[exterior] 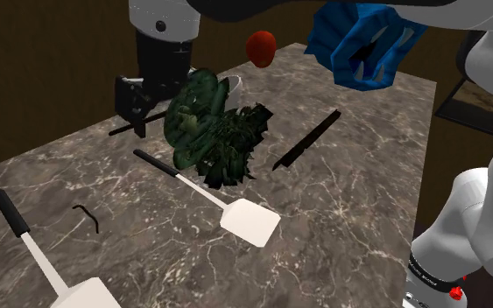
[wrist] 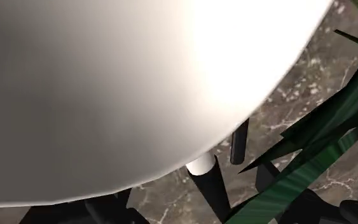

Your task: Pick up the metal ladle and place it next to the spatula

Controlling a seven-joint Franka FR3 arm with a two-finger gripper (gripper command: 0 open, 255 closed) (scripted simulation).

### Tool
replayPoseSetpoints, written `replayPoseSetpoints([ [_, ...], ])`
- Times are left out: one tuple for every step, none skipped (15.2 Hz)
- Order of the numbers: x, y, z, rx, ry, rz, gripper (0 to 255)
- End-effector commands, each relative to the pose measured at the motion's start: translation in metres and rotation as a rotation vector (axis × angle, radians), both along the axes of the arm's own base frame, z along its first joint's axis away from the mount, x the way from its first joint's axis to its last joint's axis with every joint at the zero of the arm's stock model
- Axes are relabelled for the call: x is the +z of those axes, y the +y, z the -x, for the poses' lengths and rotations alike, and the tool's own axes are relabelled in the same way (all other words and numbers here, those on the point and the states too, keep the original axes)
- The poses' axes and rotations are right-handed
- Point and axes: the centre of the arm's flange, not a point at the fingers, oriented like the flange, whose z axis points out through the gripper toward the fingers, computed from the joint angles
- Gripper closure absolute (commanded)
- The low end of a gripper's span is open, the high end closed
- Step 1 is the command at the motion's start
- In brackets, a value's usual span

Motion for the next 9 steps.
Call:
replayPoseSetpoints([
  [0.020,-0.002,0.004,0.004,0.008,0.005,0],
  [0.030,-0.003,0.005,0.004,0.008,0.005,0],
  [0.030,-0.003,0.005,0.004,0.008,0.005,0],
  [0.030,-0.003,0.005,0.004,0.008,0.005,0],
  [0.030,-0.003,0.005,0.004,0.008,0.005,0],
  [0.030,-0.003,0.005,0.004,0.008,0.005,0],
  [0.030,-0.003,0.005,0.004,0.008,0.005,0],
  [0.030,-0.003,0.005,0.004,0.008,0.005,0],
  [0.030,-0.003,0.005,0.004,0.008,0.005,0],
])
